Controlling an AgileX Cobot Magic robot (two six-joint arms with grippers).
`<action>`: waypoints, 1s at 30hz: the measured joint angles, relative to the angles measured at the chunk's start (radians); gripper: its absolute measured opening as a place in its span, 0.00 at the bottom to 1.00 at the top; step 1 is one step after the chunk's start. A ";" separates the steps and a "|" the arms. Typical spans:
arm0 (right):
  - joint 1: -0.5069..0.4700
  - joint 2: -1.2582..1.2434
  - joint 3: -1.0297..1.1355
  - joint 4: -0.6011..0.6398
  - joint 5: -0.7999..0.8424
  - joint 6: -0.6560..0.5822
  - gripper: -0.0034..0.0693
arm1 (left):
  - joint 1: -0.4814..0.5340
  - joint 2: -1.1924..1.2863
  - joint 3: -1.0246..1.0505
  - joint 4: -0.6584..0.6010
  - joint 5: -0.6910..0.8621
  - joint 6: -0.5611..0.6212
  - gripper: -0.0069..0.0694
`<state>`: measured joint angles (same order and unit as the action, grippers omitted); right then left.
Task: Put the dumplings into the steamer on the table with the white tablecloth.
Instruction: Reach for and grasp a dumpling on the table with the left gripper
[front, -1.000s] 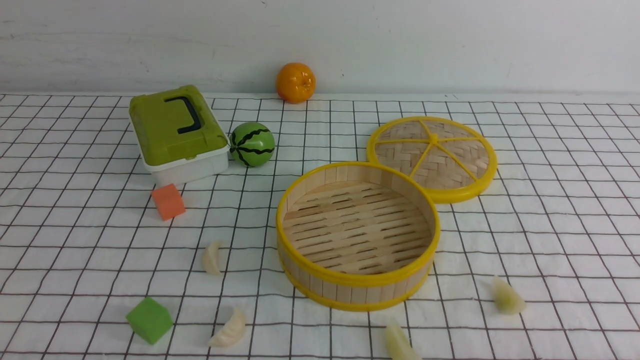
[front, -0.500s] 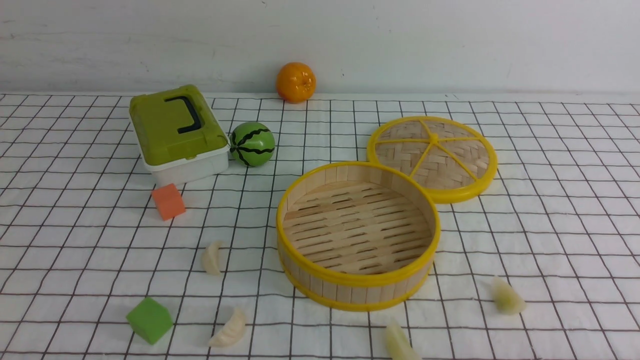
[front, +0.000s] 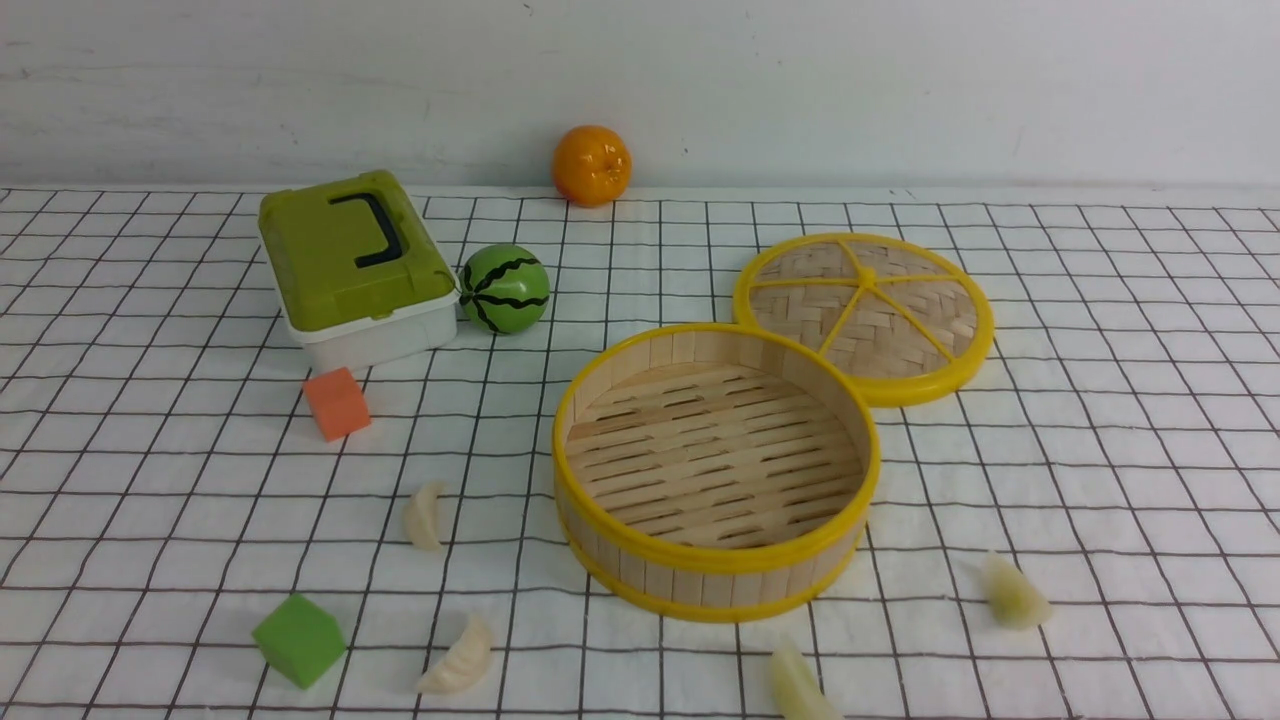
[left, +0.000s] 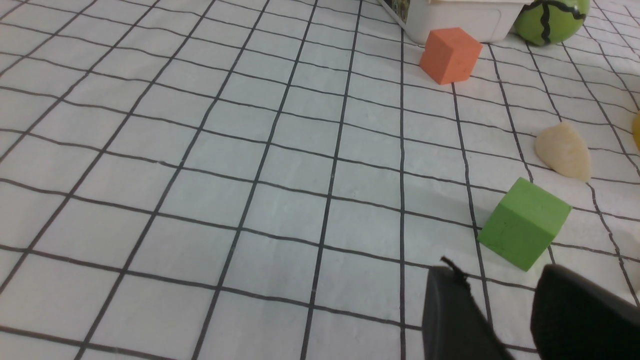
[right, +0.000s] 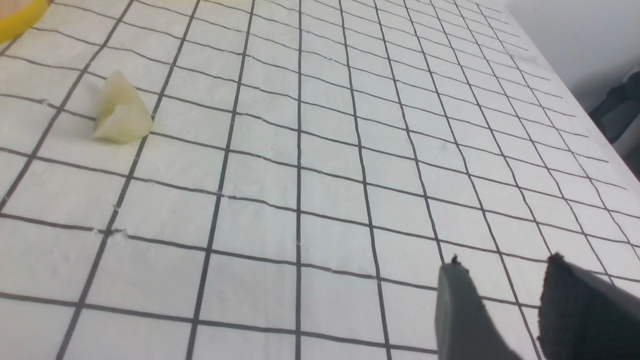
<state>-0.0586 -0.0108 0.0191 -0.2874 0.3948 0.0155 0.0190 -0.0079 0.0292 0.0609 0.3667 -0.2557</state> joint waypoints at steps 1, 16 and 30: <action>0.000 0.000 0.000 0.000 0.000 0.000 0.38 | 0.000 0.000 0.000 0.000 0.000 0.000 0.40; 0.000 0.000 0.000 -0.004 0.000 -0.001 0.38 | 0.000 0.000 0.000 0.000 0.000 0.000 0.40; 0.000 0.000 0.000 -0.004 0.000 0.025 0.38 | 0.000 0.000 0.000 0.000 0.000 0.000 0.40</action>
<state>-0.0586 -0.0108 0.0191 -0.2912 0.3948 0.0402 0.0190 -0.0079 0.0292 0.0609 0.3667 -0.2557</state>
